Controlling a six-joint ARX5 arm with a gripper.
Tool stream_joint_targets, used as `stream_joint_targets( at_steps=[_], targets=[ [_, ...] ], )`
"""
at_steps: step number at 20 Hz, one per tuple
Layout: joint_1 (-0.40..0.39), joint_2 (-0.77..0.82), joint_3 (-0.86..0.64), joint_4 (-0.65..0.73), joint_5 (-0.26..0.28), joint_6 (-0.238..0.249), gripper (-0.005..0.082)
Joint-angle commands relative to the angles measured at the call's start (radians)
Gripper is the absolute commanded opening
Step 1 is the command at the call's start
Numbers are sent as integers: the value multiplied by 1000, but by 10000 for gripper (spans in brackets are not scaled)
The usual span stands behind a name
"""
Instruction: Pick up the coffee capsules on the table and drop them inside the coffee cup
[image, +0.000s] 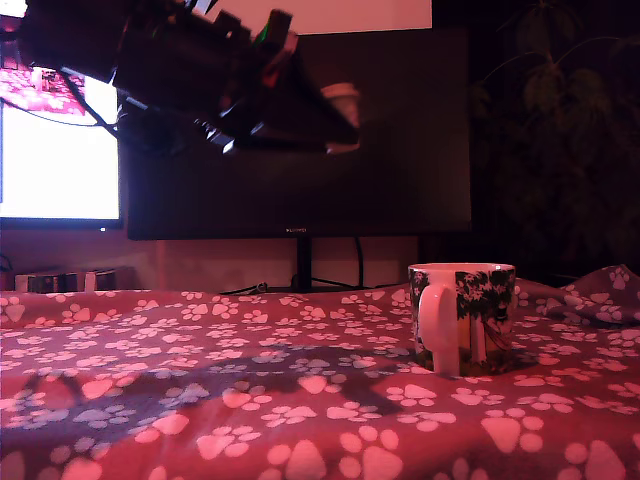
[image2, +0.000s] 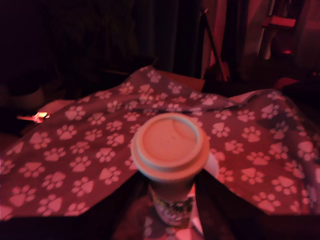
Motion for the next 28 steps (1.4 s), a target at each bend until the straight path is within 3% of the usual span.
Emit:
stream_joint_targets(
  at_steps=[1, 7, 16, 28],
  targets=[
    [-18, 36, 24, 7, -2, -7, 177],
    [-70, 170, 137, -11, -6, -22, 178],
    [-107, 375, 402, -256, -39, -21, 178],
    [-113, 424, 426, -315, -62, -20, 186]
  ],
)
